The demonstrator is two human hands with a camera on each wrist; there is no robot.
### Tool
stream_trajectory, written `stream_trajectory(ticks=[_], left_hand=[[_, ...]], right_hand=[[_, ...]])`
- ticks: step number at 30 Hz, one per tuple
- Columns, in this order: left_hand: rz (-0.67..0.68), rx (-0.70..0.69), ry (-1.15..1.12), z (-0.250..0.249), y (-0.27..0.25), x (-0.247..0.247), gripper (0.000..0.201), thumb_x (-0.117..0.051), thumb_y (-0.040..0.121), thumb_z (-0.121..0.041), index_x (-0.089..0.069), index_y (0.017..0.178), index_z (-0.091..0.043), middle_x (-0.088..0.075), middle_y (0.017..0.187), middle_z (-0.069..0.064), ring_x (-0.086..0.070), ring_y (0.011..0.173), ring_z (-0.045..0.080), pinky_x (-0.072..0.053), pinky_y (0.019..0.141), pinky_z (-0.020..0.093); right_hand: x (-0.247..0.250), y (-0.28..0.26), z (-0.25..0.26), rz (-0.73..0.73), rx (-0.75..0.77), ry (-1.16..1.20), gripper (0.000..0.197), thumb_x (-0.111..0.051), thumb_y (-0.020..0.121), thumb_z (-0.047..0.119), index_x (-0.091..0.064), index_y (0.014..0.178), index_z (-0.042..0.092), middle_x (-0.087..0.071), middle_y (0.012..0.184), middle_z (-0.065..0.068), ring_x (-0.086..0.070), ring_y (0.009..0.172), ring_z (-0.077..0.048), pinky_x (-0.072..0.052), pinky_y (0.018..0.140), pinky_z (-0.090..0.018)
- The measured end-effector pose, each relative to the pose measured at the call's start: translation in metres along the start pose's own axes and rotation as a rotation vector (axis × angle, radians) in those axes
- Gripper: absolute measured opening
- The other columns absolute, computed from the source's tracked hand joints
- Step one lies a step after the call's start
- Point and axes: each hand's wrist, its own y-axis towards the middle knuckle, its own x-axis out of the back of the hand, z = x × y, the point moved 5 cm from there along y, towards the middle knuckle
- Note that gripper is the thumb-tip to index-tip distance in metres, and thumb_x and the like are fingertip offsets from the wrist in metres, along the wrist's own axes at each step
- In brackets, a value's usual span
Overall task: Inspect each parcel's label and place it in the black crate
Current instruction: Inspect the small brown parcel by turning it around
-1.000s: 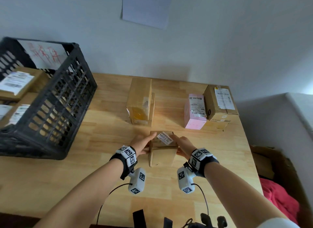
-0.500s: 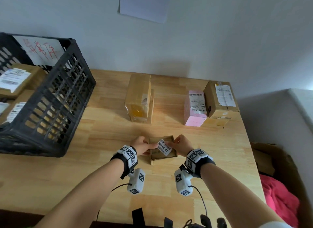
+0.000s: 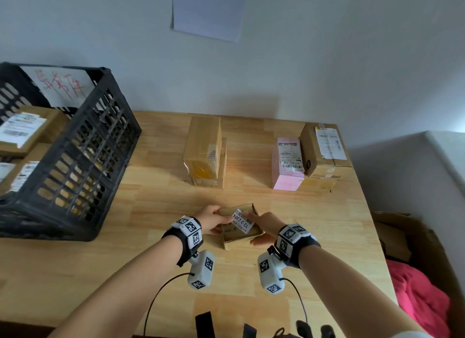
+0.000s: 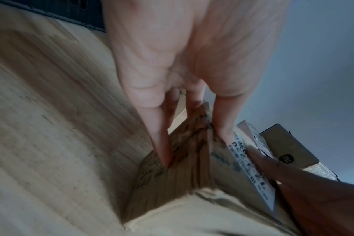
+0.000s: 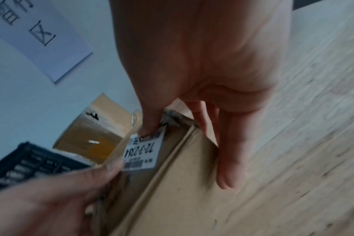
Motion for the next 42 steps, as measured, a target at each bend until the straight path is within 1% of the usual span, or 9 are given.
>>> stream_trajectory(ticks=[6,9,14,16,19,25,33,40,42], left_hand=[[-0.036,0.083,-0.238,-0.009,-0.012,0.010,0.045,-0.061,0.091,-0.028,-0.048,0.121,0.004,-0.062,0.096,0.020,-0.067,0.067,0.027,-0.059,0.054,0.032],[-0.095,0.091,-0.254,-0.015,-0.010,0.015,0.042,-0.054,0.095,-0.029,-0.046,0.121,0.003,-0.061,0.087,0.022,-0.066,0.050,0.025,-0.055,0.045,0.030],[-0.112,0.048,-0.134,-0.019,-0.002,0.018,0.037,-0.065,0.087,-0.029,-0.056,0.108,0.000,-0.060,0.086,0.014,-0.062,0.059,0.020,-0.059,0.057,0.031],[-0.061,0.052,-0.013,-0.013,-0.001,0.016,0.022,-0.070,0.083,-0.021,-0.060,0.088,-0.002,-0.060,0.076,0.008,-0.060,0.061,0.016,-0.059,0.068,0.031],[-0.024,0.097,0.142,0.001,-0.001,0.013,0.022,-0.075,0.078,-0.017,-0.057,0.072,-0.006,-0.058,0.067,0.005,-0.057,0.057,0.014,-0.056,0.058,0.025],[-0.024,0.093,0.267,0.014,0.007,0.012,0.042,-0.080,0.075,-0.018,-0.065,0.101,0.012,-0.069,0.100,0.025,-0.068,0.093,0.036,-0.057,0.080,0.048],[0.002,0.148,0.260,0.013,0.016,0.013,0.031,-0.077,0.077,-0.012,-0.065,0.098,0.007,-0.069,0.096,0.020,-0.067,0.084,0.029,-0.059,0.068,0.033],[0.012,0.169,0.279,0.012,0.013,0.016,0.041,-0.076,0.079,-0.017,-0.063,0.107,0.009,-0.069,0.103,0.020,-0.068,0.080,0.026,-0.057,0.051,0.023],[0.001,0.179,0.259,0.018,0.012,0.015,0.045,-0.075,0.080,-0.024,-0.060,0.109,0.006,-0.068,0.104,0.018,-0.067,0.082,0.026,-0.059,0.059,0.030]], right_hand=[[0.020,0.000,0.029,-0.028,0.129,0.373,0.051,-0.059,0.089,0.045,-0.046,0.117,0.005,-0.060,0.109,-0.018,-0.065,0.083,-0.030,-0.057,0.077,-0.037],[0.010,-0.008,0.033,0.112,0.117,0.293,0.050,-0.051,0.090,0.055,-0.047,0.115,0.011,-0.064,0.112,-0.018,-0.061,0.106,-0.032,-0.052,0.079,-0.035],[-0.011,-0.003,0.019,0.151,0.143,0.095,0.048,-0.060,0.089,0.043,-0.056,0.120,0.007,-0.066,0.115,-0.013,-0.062,0.109,-0.030,-0.052,0.093,-0.040],[-0.015,0.003,0.012,0.109,0.144,0.057,0.052,-0.066,0.087,0.030,-0.049,0.130,0.007,-0.064,0.119,-0.013,-0.062,0.107,-0.030,-0.054,0.082,-0.036],[-0.020,0.005,0.005,0.079,0.127,-0.086,0.064,-0.069,0.085,0.024,-0.039,0.140,0.009,-0.063,0.119,-0.011,-0.061,0.095,-0.023,-0.054,0.070,-0.029],[-0.023,0.011,0.005,0.006,0.144,-0.333,0.056,-0.071,0.083,0.031,-0.053,0.127,0.000,-0.068,0.112,-0.012,-0.068,0.094,-0.021,-0.058,0.079,-0.033],[-0.022,0.025,0.013,0.081,0.103,-0.491,0.044,-0.071,0.082,0.036,-0.066,0.111,0.003,-0.072,0.105,-0.009,-0.070,0.092,-0.018,-0.058,0.084,-0.039],[-0.023,0.021,0.011,0.121,0.081,-0.479,0.051,-0.068,0.084,0.040,-0.062,0.119,0.003,-0.067,0.118,-0.010,-0.069,0.097,-0.023,-0.055,0.089,-0.042],[-0.025,0.013,0.009,0.159,0.054,-0.512,0.060,-0.059,0.089,0.047,-0.056,0.128,0.002,-0.061,0.127,-0.013,-0.064,0.107,-0.027,-0.051,0.095,-0.042]])
